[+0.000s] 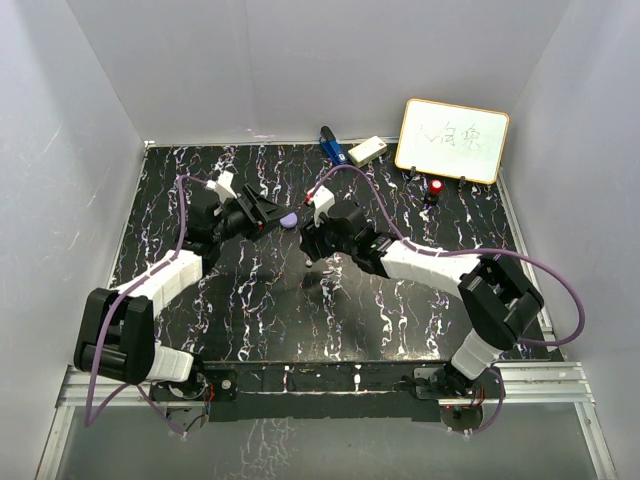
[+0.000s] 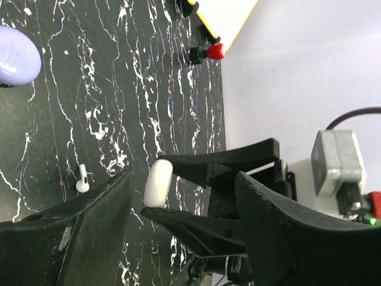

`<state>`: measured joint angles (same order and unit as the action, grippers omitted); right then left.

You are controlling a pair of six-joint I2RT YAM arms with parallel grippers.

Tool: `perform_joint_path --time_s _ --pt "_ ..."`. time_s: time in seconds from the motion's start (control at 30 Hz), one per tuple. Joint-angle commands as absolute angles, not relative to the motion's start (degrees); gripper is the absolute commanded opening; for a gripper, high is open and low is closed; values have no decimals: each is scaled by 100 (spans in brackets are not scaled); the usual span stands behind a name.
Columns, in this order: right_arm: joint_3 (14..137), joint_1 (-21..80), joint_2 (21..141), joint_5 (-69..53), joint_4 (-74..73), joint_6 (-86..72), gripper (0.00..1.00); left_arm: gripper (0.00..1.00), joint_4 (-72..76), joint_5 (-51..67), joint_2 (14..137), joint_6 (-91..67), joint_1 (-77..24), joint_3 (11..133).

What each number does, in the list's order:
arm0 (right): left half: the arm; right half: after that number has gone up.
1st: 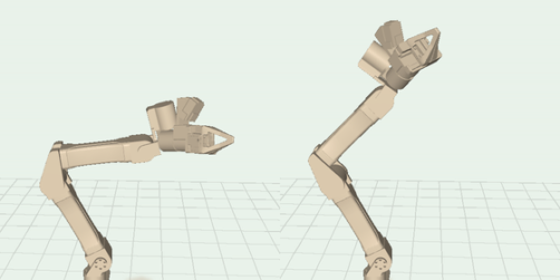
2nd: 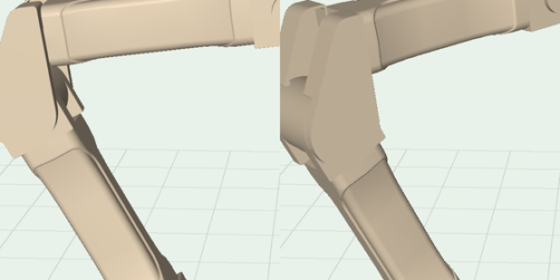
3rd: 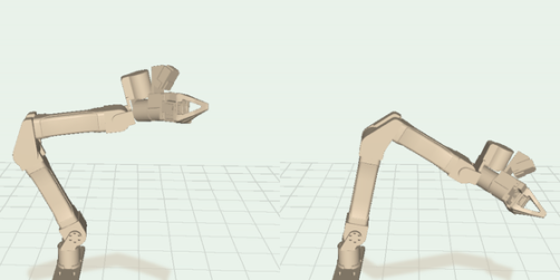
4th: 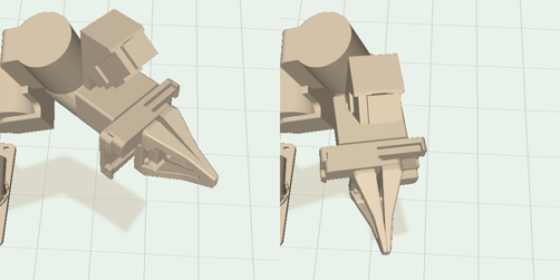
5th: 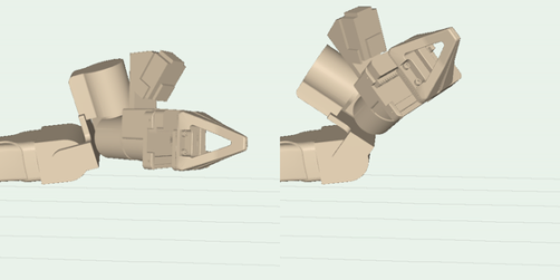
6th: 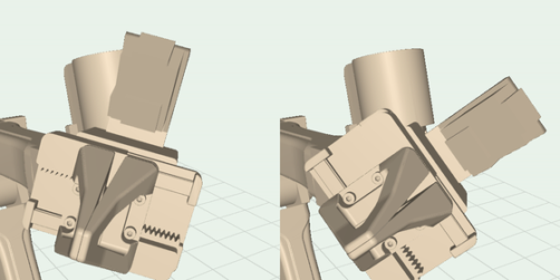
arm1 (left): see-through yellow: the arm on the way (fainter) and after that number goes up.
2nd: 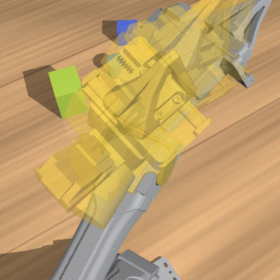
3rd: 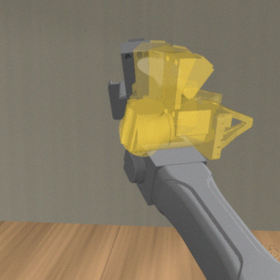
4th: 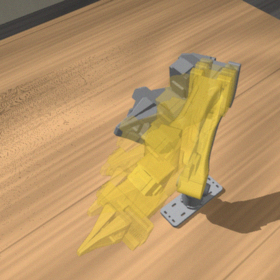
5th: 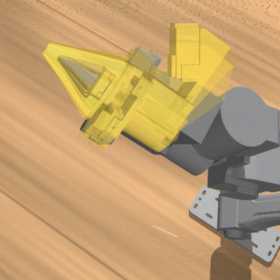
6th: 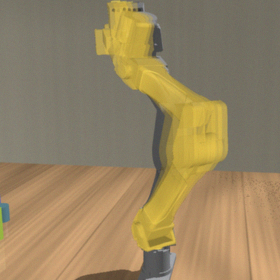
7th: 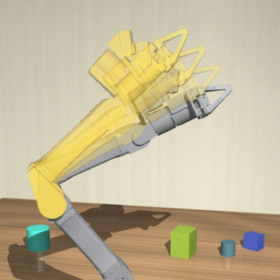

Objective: Insert the wireless bluetooth earbuds into the charging case
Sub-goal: Pick up the charging case at the center of the board.

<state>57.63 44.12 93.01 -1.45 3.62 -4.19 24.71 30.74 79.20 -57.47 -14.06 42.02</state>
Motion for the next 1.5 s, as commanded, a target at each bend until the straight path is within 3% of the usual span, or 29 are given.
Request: perform_joint_path --time_s 0.0,0.2,0.67,1.0,1.47 --pt "5894 4280 9227 -838 1363 -175 0 64 2810 3359 7623 -5795 -1409 3965" --pt "5880 4187 9168 -1146 1669 -134 0 57 2886 3397 7630 -5830 -1428 3834" --pt "6117 4111 9193 -1530 1708 -164 0 56 3058 3209 7809 -5867 -1665 3865" --pt "6165 4086 9142 -1682 1760 -244 0 45 3070 3060 7948 -5845 -1841 3914" --pt "6328 4043 9264 -1741 1781 -870 0 45 3858 2116 7310 -6034 -1942 3381"
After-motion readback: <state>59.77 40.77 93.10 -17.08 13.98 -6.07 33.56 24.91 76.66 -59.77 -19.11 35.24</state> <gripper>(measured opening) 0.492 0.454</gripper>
